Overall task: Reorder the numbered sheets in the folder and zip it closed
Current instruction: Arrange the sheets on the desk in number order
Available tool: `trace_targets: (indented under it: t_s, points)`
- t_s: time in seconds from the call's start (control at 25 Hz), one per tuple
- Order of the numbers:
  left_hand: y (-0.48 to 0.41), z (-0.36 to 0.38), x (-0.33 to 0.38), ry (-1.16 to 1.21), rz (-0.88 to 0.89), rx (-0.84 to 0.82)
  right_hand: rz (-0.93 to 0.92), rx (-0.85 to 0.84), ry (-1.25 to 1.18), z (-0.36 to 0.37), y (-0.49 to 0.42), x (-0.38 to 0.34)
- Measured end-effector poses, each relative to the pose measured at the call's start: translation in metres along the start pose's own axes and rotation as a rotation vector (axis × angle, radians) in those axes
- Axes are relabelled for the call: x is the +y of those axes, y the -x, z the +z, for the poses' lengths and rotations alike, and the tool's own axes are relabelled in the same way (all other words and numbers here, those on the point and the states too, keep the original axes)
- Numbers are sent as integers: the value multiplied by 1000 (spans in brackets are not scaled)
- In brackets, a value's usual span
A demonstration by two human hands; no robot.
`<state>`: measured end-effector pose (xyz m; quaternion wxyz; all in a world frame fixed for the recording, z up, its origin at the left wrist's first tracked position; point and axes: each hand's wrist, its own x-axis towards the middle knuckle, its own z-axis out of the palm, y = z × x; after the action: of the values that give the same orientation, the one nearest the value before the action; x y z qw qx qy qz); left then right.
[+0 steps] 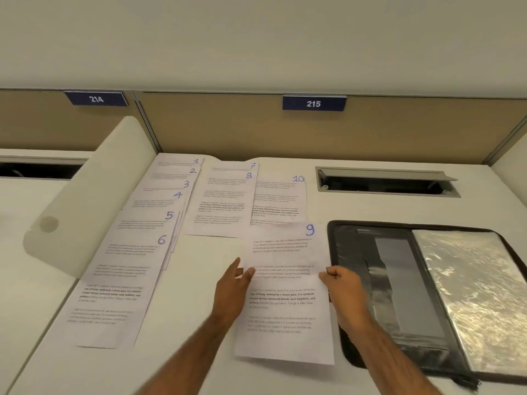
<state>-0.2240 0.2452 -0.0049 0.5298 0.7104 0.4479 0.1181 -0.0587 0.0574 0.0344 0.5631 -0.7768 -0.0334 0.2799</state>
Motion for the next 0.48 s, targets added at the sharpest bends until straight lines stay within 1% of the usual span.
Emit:
trace_targets:
  t_s: [0.04,0.12,0.28,0.4,0.48]
  points:
    - [-4,-11,3,26,-42,9,3,-15,-41,10,-3,-9]
    - [-13,-37,4,50,-64,32,4,-49,-74,37,-12,-23]
    - [-48,-90,10,167,-141,148,13,-67,-127,101,-37,-49]
    - [-85,-121,11,251,-150,215,38,-90,-197,143,-47,-61]
    - [-111,-135,12,251,-156,258,63,-82,-163,169,-51,-58]
